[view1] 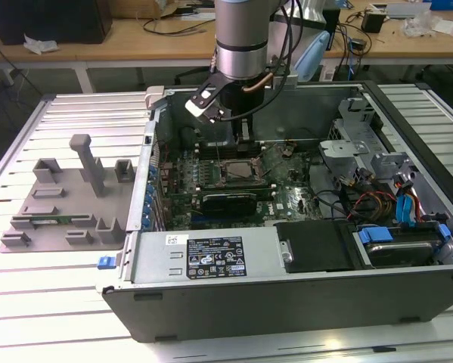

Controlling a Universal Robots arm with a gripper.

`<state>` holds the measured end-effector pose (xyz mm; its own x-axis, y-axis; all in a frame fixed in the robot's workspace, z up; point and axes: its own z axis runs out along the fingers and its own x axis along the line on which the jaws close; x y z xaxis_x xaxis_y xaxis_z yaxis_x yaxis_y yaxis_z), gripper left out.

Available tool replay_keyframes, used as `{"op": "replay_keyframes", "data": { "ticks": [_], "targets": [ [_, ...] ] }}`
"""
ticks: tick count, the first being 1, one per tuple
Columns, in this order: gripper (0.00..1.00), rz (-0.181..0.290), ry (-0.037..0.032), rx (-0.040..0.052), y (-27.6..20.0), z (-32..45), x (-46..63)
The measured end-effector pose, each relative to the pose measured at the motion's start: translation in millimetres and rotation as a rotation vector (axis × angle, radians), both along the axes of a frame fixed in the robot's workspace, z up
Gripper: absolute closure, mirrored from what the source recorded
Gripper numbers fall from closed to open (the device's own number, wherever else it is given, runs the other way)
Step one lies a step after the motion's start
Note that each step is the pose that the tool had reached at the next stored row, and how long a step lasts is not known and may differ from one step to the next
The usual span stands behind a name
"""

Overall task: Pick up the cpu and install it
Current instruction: 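Place the cpu into insertion slot, then close the cpu cover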

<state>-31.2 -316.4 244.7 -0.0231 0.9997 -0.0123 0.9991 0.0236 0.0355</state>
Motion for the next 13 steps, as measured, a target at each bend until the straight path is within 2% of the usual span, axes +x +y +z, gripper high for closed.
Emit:
{"op": "replay_keyframes", "data": {
  "ticks": [13],
  "targets": [
    [0.89,0.0,-0.0001,-0.007,0.0,0.0,0.0]
  ]
}}
